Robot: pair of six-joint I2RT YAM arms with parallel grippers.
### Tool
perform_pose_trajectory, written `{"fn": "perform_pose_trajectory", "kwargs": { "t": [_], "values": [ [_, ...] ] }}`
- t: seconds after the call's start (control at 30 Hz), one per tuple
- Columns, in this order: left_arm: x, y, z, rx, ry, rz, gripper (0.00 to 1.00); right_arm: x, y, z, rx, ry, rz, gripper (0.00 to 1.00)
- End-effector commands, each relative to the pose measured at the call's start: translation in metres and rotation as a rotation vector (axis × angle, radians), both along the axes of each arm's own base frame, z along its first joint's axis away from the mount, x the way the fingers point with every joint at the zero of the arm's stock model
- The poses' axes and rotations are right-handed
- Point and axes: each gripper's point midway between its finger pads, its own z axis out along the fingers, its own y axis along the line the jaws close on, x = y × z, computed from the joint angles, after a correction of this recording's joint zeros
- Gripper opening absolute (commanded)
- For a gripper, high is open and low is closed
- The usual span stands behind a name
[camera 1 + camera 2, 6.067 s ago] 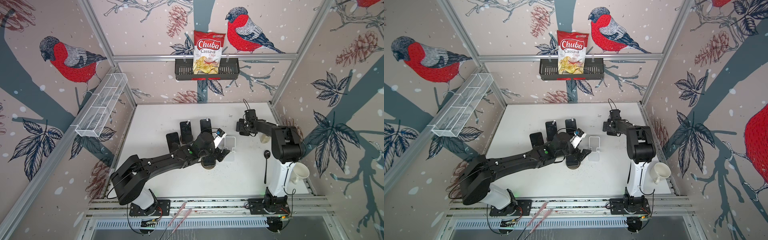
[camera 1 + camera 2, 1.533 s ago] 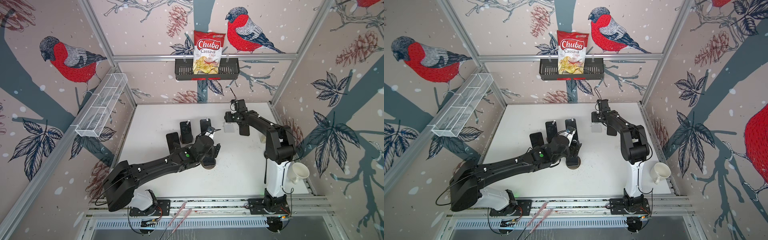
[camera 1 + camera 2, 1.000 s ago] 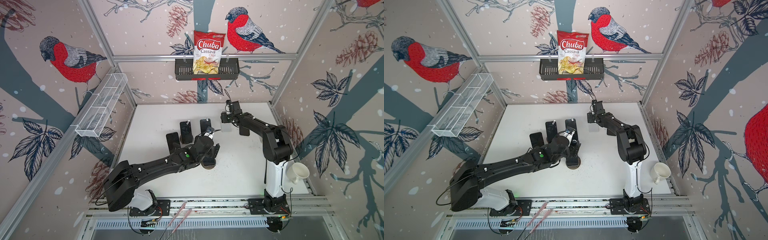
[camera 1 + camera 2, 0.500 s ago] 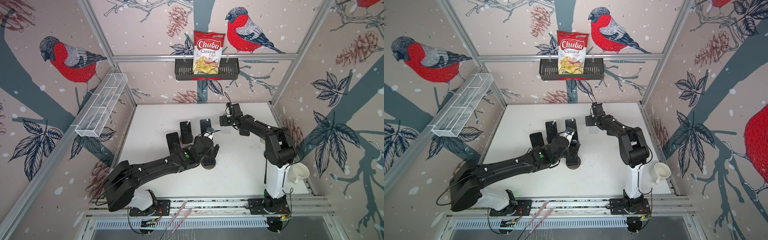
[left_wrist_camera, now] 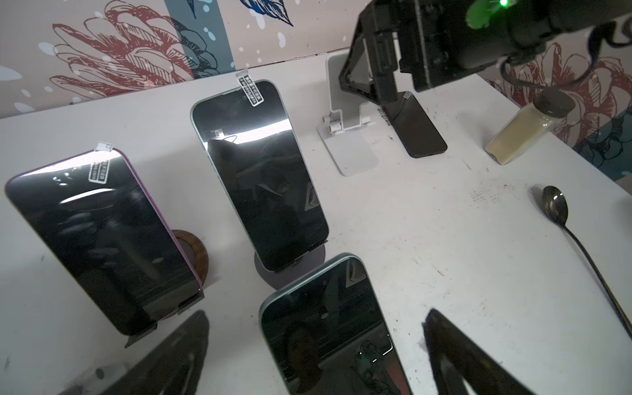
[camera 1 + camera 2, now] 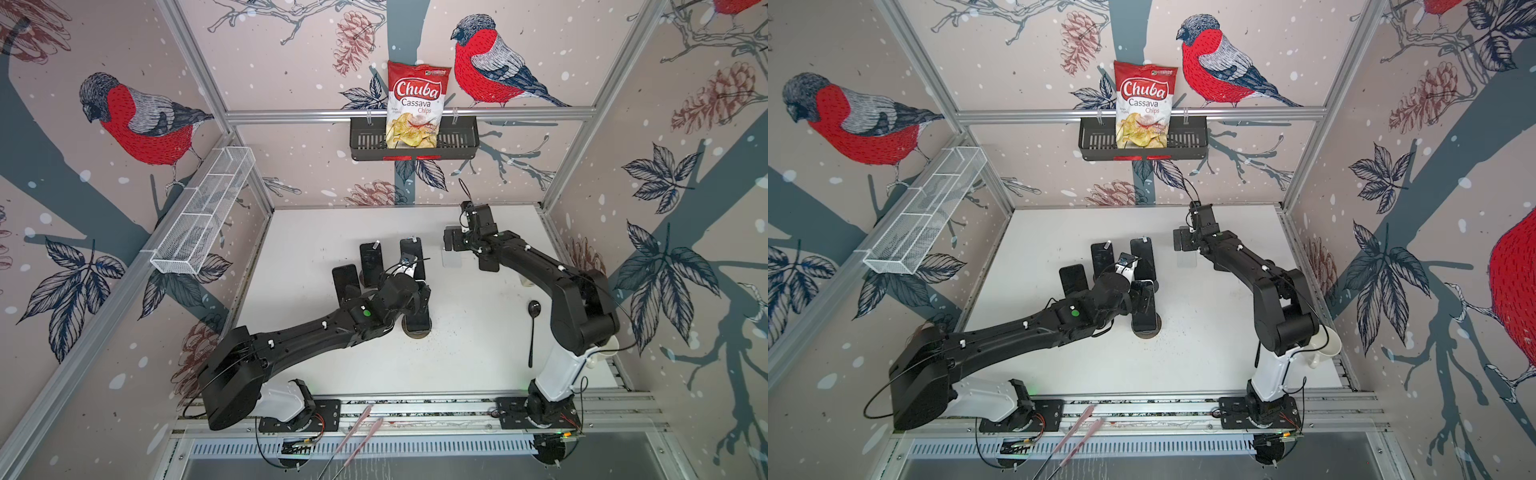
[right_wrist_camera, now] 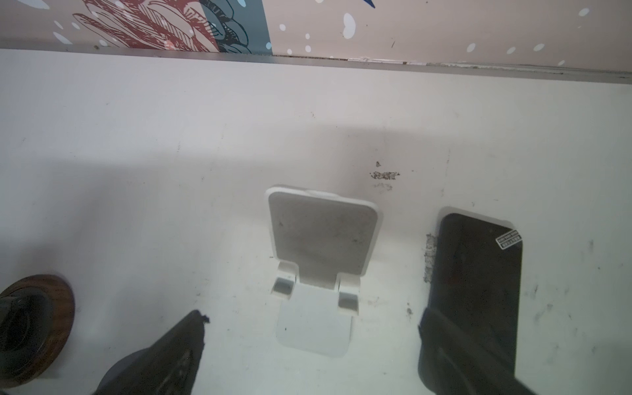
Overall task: Remove the phone from the phone stand
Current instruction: Place the phone stand at the top-center of the table.
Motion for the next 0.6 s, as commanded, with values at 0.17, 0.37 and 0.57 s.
{"fn": "perform_pose_trajectory", "kwargs": {
  "t": [0.17,0.37,0.57],
  "values": [
    [-0.011,0.012,-0.006,-0.104,0.074,0.016,0.95,-0.046,0.011,0.033,0.055,-0.039,0.04,1.0],
    [-0.029,0.016,-0.03,-0.119,0.167,-0.017,0.91,-0.086,0.031,0.036,0.086,-0.018,0.096,1.0],
    [-0.05,0.024,-0.051,-0.094,0.255,-0.055,0.92,-0.121,0.047,0.026,0.143,0.043,0.181,0.99]
  ]
}}
